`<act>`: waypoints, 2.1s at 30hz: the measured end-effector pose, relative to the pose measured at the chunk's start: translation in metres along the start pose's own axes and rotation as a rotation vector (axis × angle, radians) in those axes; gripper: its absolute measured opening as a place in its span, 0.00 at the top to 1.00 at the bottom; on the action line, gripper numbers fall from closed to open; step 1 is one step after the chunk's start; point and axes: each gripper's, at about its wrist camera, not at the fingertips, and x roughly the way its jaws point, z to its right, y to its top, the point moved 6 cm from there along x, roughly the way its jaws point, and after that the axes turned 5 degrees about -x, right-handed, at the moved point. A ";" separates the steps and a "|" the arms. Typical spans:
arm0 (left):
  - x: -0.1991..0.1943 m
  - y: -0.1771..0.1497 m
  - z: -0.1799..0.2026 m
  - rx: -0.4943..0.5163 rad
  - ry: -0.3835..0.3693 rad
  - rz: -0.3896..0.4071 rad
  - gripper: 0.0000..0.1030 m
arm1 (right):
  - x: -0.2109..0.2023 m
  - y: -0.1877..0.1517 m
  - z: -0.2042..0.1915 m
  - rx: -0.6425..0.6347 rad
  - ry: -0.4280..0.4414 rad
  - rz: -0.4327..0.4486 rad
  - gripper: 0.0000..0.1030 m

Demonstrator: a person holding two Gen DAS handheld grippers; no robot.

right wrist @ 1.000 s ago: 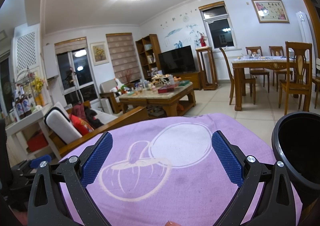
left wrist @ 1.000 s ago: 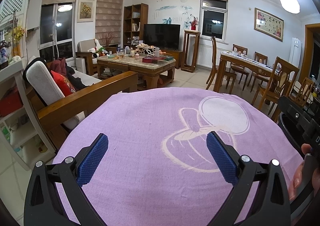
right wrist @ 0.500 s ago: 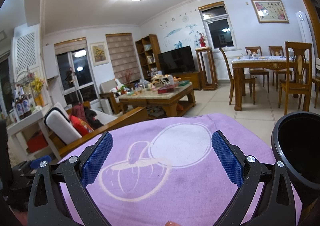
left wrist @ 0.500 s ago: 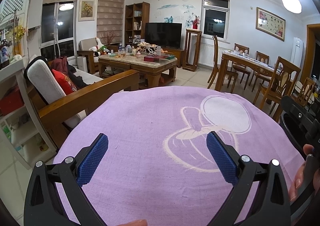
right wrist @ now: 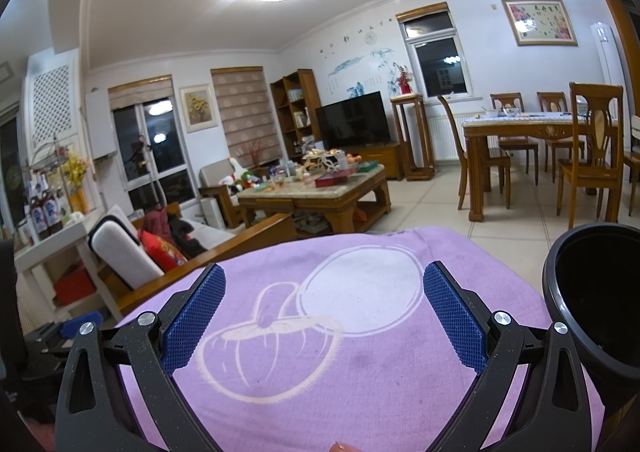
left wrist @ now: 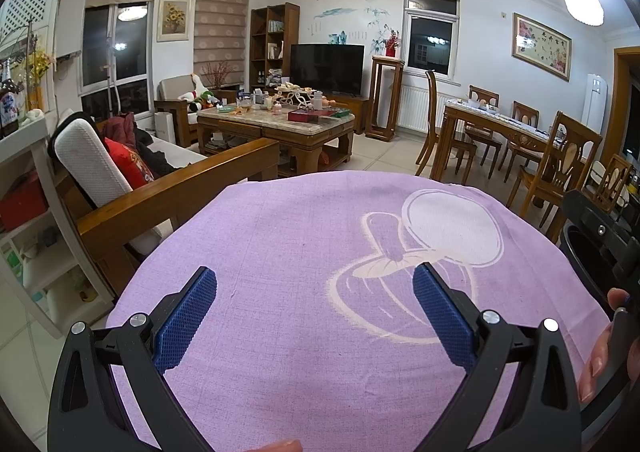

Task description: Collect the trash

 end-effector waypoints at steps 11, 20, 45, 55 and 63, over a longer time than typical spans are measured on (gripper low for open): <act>-0.001 0.000 0.000 0.000 0.000 -0.001 0.05 | 0.000 0.000 0.000 0.000 0.000 0.000 0.05; -0.001 0.001 0.000 0.001 0.001 0.000 0.05 | 0.000 0.000 -0.001 0.000 0.000 -0.001 0.05; -0.013 0.001 -0.005 0.010 0.049 0.016 0.05 | 0.000 0.001 -0.005 0.002 -0.001 -0.003 0.05; -0.012 0.001 -0.001 0.007 0.051 0.007 0.05 | 0.000 0.000 -0.004 0.003 -0.001 -0.003 0.05; -0.011 0.000 -0.001 0.007 0.053 0.005 0.05 | 0.000 0.001 -0.003 0.003 0.000 -0.003 0.05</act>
